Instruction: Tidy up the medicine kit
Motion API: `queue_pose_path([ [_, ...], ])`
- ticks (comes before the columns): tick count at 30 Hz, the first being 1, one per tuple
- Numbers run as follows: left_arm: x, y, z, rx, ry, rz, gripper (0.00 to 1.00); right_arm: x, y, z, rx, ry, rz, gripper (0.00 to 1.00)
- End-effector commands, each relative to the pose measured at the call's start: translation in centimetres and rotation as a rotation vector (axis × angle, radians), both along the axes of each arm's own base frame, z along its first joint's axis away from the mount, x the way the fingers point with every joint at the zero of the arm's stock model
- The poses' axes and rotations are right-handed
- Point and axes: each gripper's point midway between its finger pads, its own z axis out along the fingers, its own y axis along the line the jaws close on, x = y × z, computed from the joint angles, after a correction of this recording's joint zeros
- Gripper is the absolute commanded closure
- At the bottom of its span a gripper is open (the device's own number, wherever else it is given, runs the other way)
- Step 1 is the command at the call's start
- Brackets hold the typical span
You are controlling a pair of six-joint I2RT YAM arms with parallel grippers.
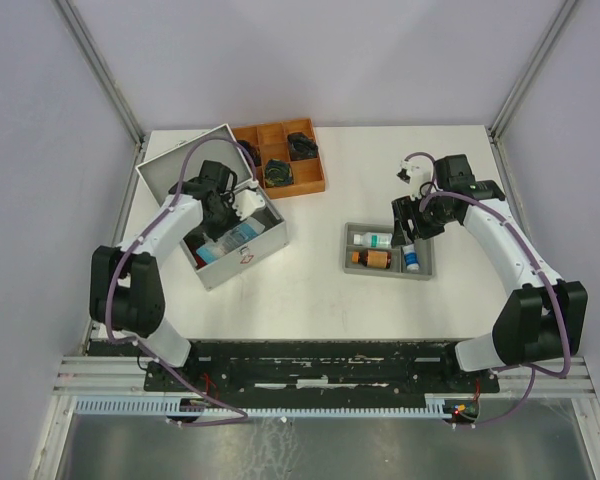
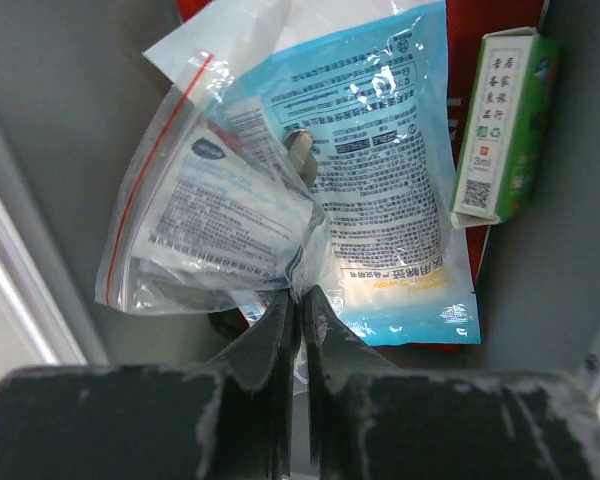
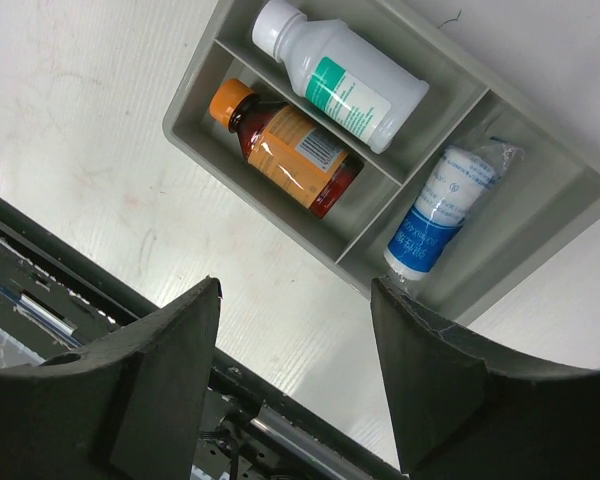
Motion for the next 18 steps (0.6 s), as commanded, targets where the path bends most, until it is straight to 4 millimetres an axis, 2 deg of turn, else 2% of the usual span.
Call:
queue_pose_path([
  [1,-0.1,0.6,-2.1,0.013,0.044,-0.053,0.88,0.4,0.2,1.0,0.019,-0.057,0.017,0.3],
  [4,-0.4,1.3,-3.8,0.032,0.078,-0.037,0.85,0.4,0.2,0.9,0.018,-0.056,0.016,0.3],
  [7,-0.8,1.8,-4.9,0.04,0.101,-0.028,0.78,0.4,0.2,0.8,0.018,-0.051,0.018,0.3],
  [11,-1.0,2.2,-5.6,0.053,0.108,-0.016,0.61,0.4,0.2,0.8,0.016,-0.051,0.017,0.3],
  [14,-1.0,2.4,-5.2,0.065,0.097,-0.003,0.49,0.4,0.1,0.8,0.011,-0.054,0.015,0.3],
  [16,-0.8,2.4,-4.4,0.058,0.075,0.001,0.4,0.4,0.0,0.8,0.004,-0.057,0.012,0.3],
  [18,-0.5,2.3,-3.1,0.046,0.041,0.004,0.36,0.6,-0.2,0.8,-0.007,-0.063,0.006,0.3],
])
